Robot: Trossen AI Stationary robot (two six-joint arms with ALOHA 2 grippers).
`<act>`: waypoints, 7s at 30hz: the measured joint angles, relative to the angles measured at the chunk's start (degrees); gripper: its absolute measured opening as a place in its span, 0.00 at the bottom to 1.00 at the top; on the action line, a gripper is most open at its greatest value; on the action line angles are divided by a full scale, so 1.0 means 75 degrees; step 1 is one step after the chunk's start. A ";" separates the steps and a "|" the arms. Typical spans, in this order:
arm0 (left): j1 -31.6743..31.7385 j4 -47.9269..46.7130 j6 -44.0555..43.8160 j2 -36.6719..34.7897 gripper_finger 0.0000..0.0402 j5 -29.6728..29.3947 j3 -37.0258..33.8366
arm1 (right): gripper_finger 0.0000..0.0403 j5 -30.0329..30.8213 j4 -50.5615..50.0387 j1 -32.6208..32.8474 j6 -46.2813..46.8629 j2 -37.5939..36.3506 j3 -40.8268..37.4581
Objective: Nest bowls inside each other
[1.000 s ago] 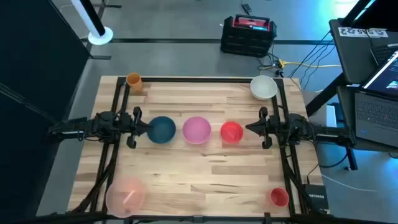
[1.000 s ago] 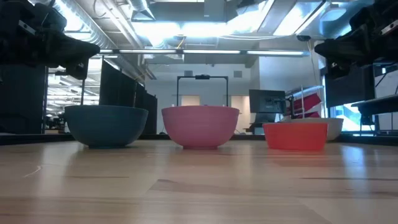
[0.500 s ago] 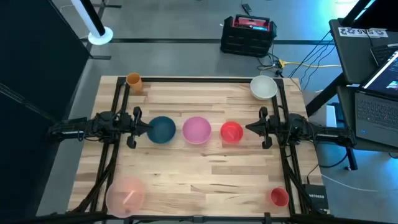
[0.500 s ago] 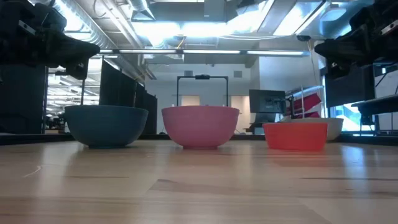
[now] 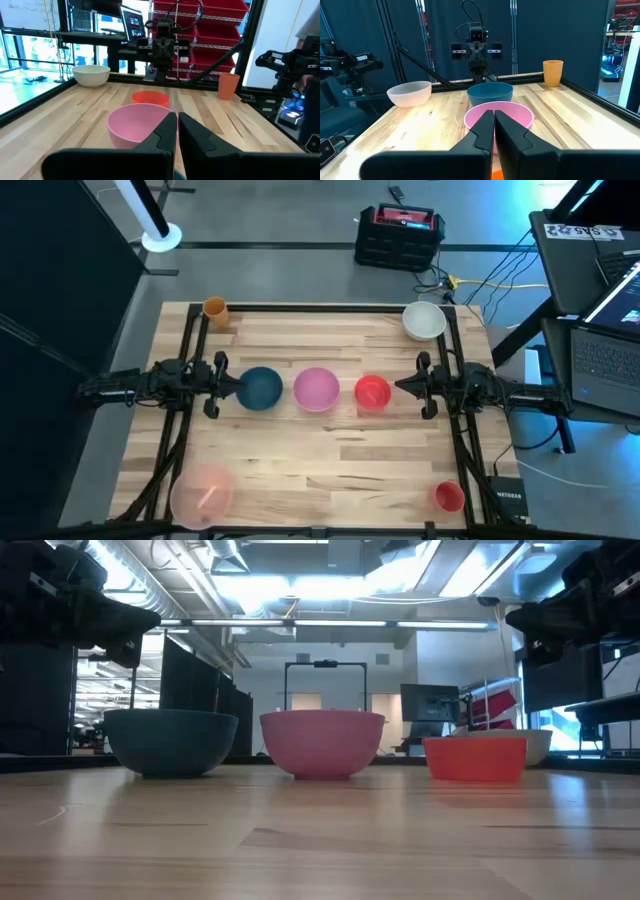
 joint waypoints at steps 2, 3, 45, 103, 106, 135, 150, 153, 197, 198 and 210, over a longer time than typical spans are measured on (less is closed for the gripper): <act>-0.0003 -0.0001 -0.0003 -0.0001 0.00 -0.0002 0.0001 | 0.00 0.0000 0.0000 0.0000 0.0000 0.0000 0.0000; -0.0003 -0.0002 -0.0003 -0.0002 0.00 -0.0003 0.0000 | 0.00 0.0000 0.0001 0.0000 0.0000 0.0000 0.0000; 0.0494 -0.0039 -0.1234 0.0001 0.00 -0.0493 0.0001 | 0.00 0.4238 -0.3471 -0.2486 0.0906 0.4355 0.4396; 0.0833 -0.0051 -0.3244 -0.0002 0.00 -0.0685 0.0002 | 0.17 0.0592 -0.7815 -0.6114 -0.1443 1.3026 0.8734; 0.0833 -0.0053 -0.3256 -0.0002 0.00 -0.0685 0.0002 | 0.10 0.0553 -0.7825 -0.5864 -0.1450 1.3033 0.8777; 0.0833 -0.0082 -0.3191 -0.0004 0.00 -0.0687 0.0006 | 0.00 -0.0682 -0.7676 -0.0010 -0.0814 1.4234 1.2796; 0.0833 -0.0089 -0.3217 0.0001 0.00 -0.0688 0.0006 | 0.00 -0.0630 -0.8925 0.0558 -0.0603 1.6361 1.5112; 0.0833 -0.0086 -0.3209 0.0001 0.00 -0.0688 0.0006 | 0.00 -0.0322 -0.9180 0.0622 -0.0434 1.6597 1.5179; 0.0673 -0.4573 0.0005 0.6644 0.41 0.0690 0.5000 | 0.33 0.4191 -1.1261 0.1394 0.0697 1.4371 1.7556; 0.0664 -0.4877 0.0237 0.7080 0.44 0.0698 0.5306 | 0.33 0.4435 -1.1346 0.1443 0.0720 1.4205 1.7589; -0.0489 -0.6591 0.0679 0.9923 0.47 0.0721 0.6997 | 0.33 0.6556 -1.2166 0.2589 0.2936 1.1751 1.5764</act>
